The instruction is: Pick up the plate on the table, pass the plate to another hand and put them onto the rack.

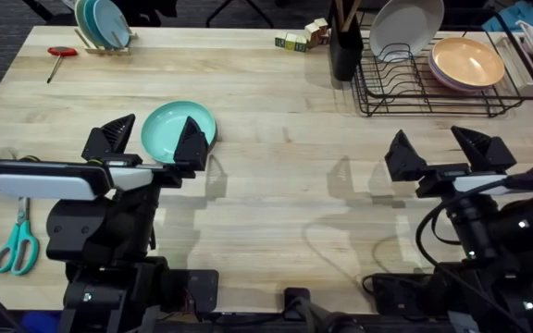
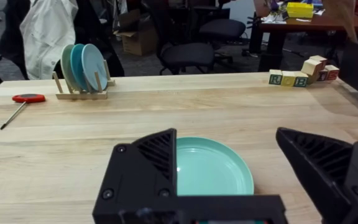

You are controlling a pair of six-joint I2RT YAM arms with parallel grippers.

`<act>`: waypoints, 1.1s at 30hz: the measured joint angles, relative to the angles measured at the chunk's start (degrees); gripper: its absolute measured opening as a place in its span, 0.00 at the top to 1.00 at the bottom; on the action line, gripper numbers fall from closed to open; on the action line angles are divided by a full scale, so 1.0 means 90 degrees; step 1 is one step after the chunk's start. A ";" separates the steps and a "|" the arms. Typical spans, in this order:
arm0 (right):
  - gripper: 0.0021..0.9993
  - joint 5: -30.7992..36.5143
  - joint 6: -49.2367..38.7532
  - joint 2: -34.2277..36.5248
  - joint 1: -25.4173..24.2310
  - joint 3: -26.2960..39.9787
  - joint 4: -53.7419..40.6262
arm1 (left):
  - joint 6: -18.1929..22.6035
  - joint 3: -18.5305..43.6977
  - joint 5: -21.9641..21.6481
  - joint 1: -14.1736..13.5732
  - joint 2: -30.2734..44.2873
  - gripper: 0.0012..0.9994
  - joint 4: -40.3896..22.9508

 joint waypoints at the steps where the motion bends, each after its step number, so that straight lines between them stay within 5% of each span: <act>1: 0.01 0.0000 0.0000 0.0000 0.0000 0.0000 0.0000 | 0.0000 0.0000 0.0000 0.0000 0.0000 0.01 0.0000; 21: 0.01 -0.0002 0.0000 0.0000 0.0000 0.0010 -0.0053 | 0.0016 0.0002 0.0001 0.0000 0.0000 0.01 -0.0056; 26: 0.01 -0.0002 0.0000 0.0000 0.0000 0.0192 -0.0476 | 0.0017 0.0207 0.0000 0.0000 0.0000 0.01 -0.0739; 33: 0.01 -0.0024 0.0000 0.0490 0.0000 0.1146 -0.1824 | 0.0019 0.1361 0.0000 0.0000 0.0094 0.01 -0.1770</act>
